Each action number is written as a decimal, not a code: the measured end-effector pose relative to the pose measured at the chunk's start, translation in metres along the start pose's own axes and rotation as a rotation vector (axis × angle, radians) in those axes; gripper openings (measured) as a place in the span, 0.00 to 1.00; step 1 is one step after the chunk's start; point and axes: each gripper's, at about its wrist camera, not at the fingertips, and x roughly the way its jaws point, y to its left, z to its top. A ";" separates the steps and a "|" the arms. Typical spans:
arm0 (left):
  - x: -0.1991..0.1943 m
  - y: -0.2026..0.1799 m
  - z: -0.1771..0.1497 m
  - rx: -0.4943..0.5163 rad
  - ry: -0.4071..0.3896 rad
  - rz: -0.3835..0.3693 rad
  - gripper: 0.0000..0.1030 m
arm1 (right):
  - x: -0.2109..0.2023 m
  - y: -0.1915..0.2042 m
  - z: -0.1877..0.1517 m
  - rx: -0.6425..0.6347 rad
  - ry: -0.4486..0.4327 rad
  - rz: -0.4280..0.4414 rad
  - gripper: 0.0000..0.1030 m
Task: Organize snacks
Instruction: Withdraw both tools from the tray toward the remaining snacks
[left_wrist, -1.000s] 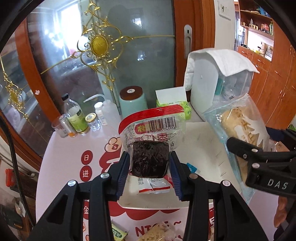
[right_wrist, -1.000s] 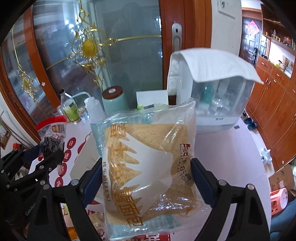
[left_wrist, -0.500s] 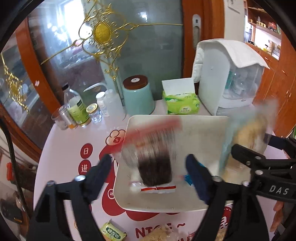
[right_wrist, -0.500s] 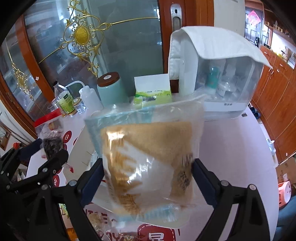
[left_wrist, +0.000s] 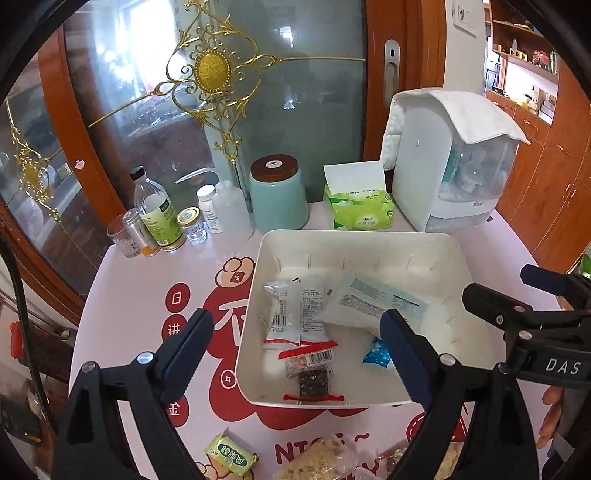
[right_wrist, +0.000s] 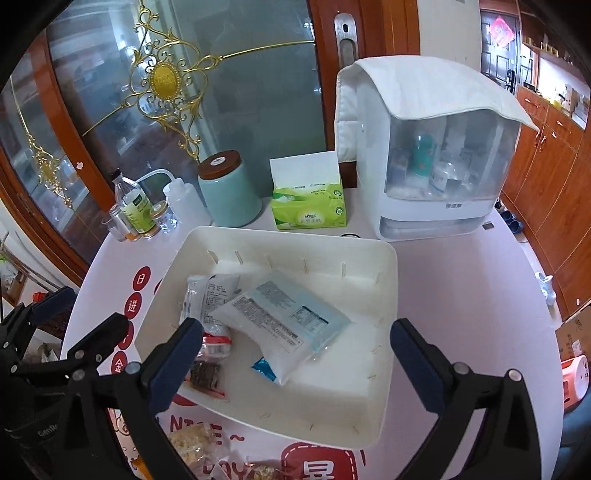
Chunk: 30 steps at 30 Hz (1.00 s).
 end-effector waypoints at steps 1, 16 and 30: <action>-0.004 0.000 0.000 0.002 -0.003 0.002 0.88 | -0.002 0.001 -0.001 -0.002 0.000 0.002 0.99; -0.060 -0.003 -0.018 0.022 -0.033 0.033 0.89 | -0.045 0.004 -0.018 -0.007 -0.003 0.021 0.99; -0.130 0.005 -0.059 0.020 -0.078 0.053 0.89 | -0.111 0.016 -0.061 -0.076 -0.099 -0.016 0.99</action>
